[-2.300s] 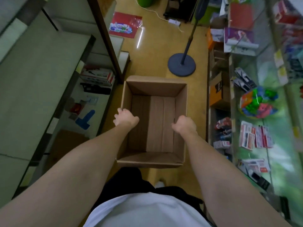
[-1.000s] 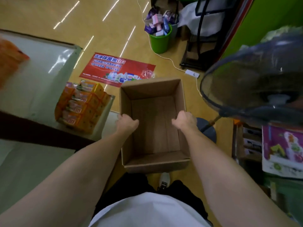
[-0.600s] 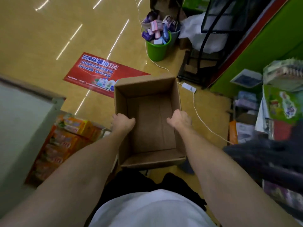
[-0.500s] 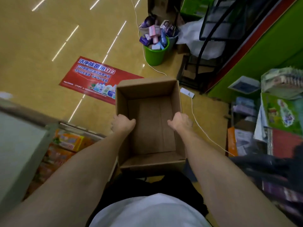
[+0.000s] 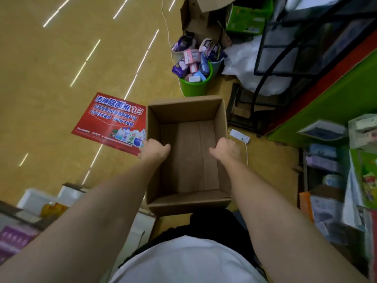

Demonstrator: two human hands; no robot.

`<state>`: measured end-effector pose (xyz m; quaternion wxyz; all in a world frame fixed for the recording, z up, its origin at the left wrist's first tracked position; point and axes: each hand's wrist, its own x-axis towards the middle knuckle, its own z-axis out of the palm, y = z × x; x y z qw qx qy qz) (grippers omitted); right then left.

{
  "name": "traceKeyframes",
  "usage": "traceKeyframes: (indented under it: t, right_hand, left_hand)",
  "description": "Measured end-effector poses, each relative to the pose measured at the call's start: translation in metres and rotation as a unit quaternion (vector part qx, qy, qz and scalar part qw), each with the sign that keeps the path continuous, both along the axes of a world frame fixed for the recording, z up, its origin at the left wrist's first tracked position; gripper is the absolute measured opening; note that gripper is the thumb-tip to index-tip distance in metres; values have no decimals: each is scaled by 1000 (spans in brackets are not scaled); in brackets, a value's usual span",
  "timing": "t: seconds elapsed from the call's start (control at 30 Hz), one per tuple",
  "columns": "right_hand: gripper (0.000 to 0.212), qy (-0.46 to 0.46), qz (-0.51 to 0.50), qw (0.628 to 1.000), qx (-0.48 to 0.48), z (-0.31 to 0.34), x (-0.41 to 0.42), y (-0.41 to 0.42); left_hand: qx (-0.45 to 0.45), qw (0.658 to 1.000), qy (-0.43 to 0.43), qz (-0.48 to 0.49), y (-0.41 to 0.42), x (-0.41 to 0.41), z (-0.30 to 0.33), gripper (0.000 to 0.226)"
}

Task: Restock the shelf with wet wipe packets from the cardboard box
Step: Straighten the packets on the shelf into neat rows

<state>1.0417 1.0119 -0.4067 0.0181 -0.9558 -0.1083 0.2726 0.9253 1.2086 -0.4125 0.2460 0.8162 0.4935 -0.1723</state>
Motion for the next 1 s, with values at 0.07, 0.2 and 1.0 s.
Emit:
traceKeyframes:
  t: [0.07,0.2,1.0]
  right_hand:
    - [43,2,6,1000,10,-5,40,25]
    - [44,6,29,999,19,-4,112,74]
    - [45,2,54,999,7,15,341,510]
  left_hand:
    - [8,1000,7,9,20,36,3,54]
    - [10,999,11,42,60,96,17,42]
    - [4,998,-7,55,496,323,10,69]
